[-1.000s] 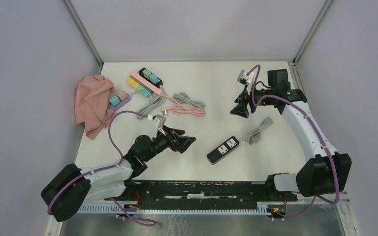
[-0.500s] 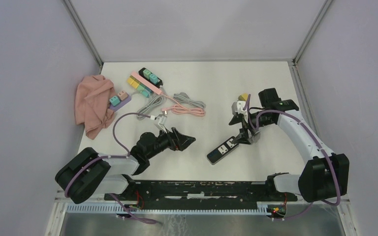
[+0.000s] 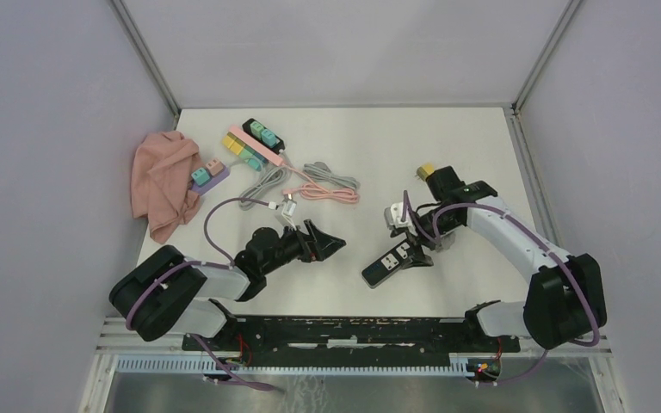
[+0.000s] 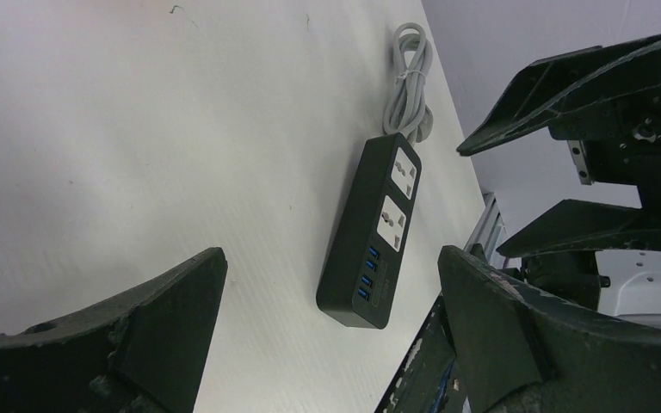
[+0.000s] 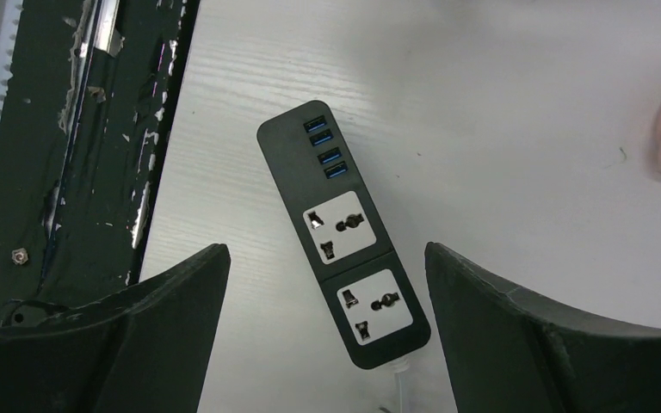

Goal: Pull the plug off the socket
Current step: Pick up the socket from the center of the board.

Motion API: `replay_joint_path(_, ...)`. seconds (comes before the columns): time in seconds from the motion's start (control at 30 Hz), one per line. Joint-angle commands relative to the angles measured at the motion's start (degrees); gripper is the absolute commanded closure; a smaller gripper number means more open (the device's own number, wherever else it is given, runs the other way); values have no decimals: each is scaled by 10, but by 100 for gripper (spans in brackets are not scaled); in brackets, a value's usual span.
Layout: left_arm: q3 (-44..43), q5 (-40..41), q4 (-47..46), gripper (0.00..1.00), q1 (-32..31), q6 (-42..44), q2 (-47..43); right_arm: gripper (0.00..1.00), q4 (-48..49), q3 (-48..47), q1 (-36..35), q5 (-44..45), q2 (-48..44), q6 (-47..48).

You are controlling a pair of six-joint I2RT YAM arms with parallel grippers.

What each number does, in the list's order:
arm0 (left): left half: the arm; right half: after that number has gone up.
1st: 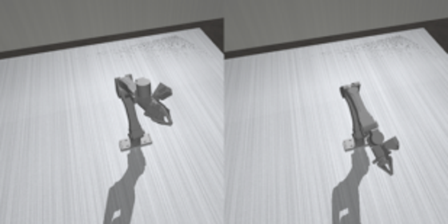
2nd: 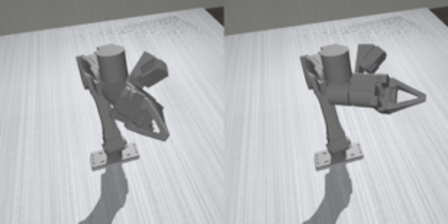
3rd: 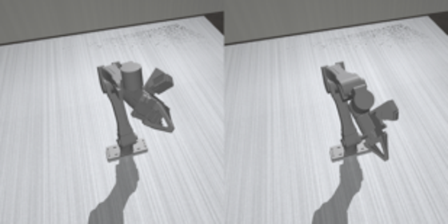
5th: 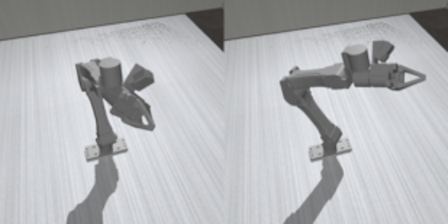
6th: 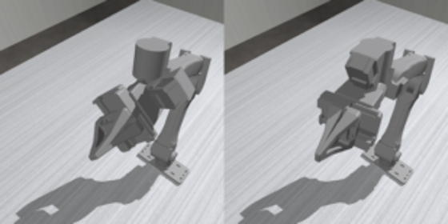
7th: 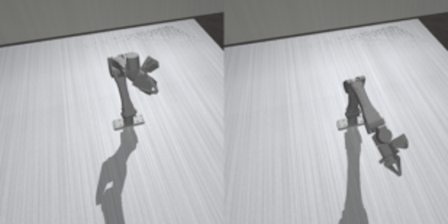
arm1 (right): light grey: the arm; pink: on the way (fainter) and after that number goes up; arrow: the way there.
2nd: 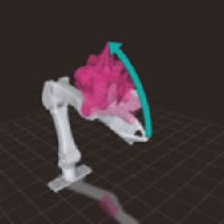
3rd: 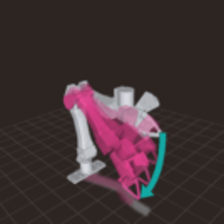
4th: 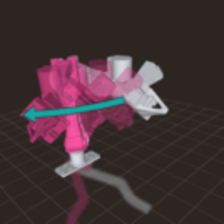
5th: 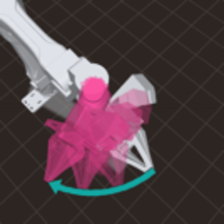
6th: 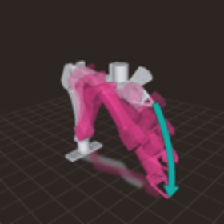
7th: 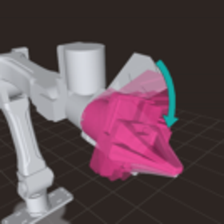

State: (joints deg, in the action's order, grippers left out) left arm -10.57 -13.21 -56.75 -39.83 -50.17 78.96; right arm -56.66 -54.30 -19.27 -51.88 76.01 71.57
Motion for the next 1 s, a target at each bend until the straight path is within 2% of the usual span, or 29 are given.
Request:
replay_joint_path(0.0,-16,-2,-28,1,3,-20,-2,10,32,8,-42,62,18,6)
replay_joint_path(0.5,-13,16,17,1,3,-4,-54,10,136,37,-194,234,96,-34)
replay_joint_path(0.6,-11,22,33,1,3,3,-70,13,154,42,-222,272,112,-34)
replay_joint_path(0.67,-9,27,43,1,3,7,-82,19,158,39,-234,293,122,-36)
replay_joint_path(0.77,-4,34,58,1,3,14,-100,34,156,27,-240,313,132,-47)
replay_joint_path(0.87,1,41,72,1,3,20,-120,61,154,9,-240,325,130,-78)
replay_joint_path(0.97,6,44,85,1,3,27,-139,77,149,-13,-222,299,115,-119)
